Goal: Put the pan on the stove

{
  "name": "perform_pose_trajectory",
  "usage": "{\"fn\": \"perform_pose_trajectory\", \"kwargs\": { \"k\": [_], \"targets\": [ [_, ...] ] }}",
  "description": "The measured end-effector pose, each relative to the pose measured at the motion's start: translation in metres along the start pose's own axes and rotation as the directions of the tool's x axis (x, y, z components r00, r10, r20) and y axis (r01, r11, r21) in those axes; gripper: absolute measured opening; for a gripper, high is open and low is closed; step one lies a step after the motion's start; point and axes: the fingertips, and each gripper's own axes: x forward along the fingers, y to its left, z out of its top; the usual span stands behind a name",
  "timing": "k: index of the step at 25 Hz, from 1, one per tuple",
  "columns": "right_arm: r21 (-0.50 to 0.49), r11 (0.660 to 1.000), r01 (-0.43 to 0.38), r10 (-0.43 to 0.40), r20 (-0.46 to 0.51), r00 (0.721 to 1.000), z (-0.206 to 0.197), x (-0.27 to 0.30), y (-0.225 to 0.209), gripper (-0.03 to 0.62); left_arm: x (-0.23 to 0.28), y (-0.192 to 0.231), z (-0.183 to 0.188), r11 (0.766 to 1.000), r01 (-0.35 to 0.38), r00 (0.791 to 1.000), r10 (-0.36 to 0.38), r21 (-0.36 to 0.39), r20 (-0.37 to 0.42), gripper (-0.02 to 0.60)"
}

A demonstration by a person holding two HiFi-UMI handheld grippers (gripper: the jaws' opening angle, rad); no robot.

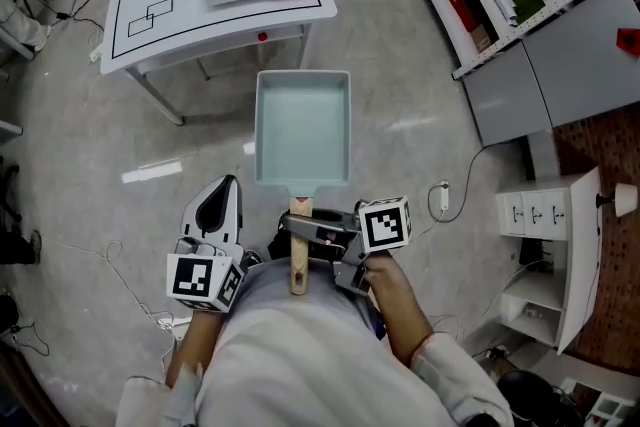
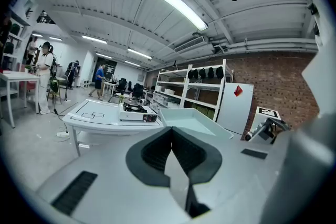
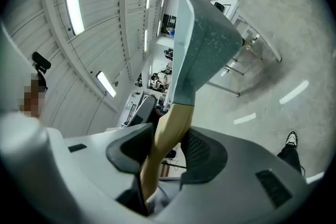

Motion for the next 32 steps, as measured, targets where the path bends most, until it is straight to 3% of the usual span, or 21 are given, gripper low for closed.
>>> {"fn": "perform_pose_trajectory", "kwargs": {
  "k": [20, 32],
  "targets": [
    [-0.064, 0.997, 0.040, -0.044, -0.065, 0.997, 0.047, -0.036, -0.034, 0.175, 0.056, -0.022, -0.002, 1.000, 0.011, 1.000, -0.011, 0.000, -0.026, 0.006],
    [-0.059, 0.998, 0.020, -0.024, -0.074, 0.997, 0.103, -0.013, -0.044, 0.176, 0.109, 0.012, 0.013, 1.000, 0.008, 1.000, -0.008, -0.025, 0.010, 0.006]
  ]
}}
